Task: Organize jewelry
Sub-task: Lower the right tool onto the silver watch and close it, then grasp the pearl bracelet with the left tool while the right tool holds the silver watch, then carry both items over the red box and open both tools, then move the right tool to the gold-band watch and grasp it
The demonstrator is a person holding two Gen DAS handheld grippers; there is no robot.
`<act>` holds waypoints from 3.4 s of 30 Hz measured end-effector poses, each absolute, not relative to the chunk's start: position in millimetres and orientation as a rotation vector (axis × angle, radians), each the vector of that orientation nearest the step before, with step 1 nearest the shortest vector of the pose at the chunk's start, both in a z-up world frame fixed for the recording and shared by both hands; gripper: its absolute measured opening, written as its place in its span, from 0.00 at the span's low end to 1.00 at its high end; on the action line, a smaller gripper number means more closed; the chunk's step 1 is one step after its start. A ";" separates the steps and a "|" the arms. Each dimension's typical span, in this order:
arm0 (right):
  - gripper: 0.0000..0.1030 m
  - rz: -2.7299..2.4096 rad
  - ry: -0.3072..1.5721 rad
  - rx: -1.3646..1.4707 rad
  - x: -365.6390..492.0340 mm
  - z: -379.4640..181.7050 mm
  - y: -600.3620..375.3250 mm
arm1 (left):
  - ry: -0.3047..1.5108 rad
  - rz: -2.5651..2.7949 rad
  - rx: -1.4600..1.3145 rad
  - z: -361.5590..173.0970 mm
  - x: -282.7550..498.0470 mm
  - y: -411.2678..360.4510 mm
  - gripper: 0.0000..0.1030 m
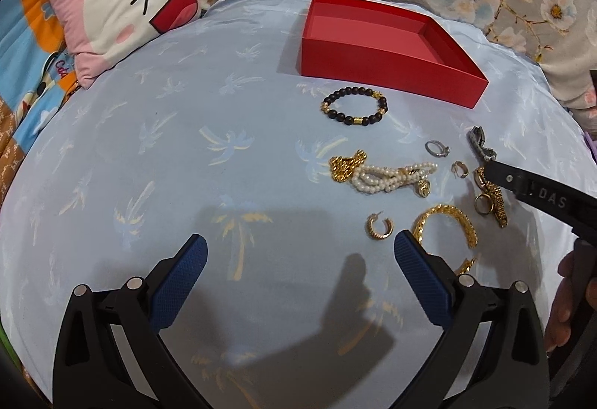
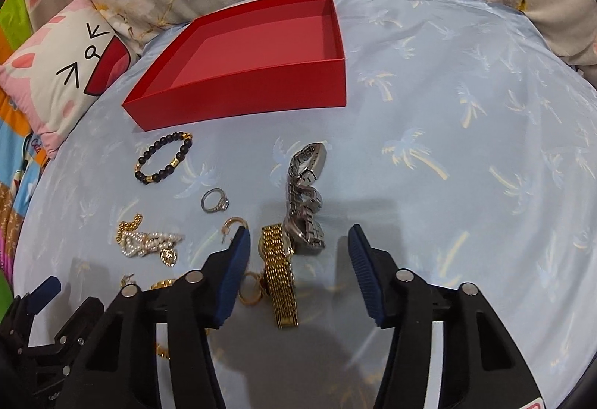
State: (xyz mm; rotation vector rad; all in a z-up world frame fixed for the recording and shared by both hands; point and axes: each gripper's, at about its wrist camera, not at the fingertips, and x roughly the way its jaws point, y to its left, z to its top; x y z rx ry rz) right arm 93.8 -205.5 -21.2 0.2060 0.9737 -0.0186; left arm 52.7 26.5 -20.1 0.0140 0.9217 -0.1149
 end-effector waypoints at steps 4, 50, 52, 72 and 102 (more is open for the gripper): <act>0.32 0.004 0.979 0.216 99.6 -26.3 -205.4 | 0.909 -0.135 0.024 -19.4 59.8 20.9 0.95; 0.08 0.073 0.827 0.273 55.9 46.5 -235.5 | 0.841 -0.479 0.035 10.0 80.5 -23.7 0.13; 0.08 0.086 0.809 0.274 55.6 56.5 -235.5 | 0.826 -0.472 0.016 22.4 82.3 -17.8 0.13; 0.08 0.217 0.785 0.188 255.9 109.2 -216.0 | 0.770 -0.402 0.063 69.8 272.5 -28.5 0.13; 0.48 0.082 0.783 0.163 274.0 67.0 -250.1 | 0.780 -0.294 0.011 47.2 338.5 -38.2 0.72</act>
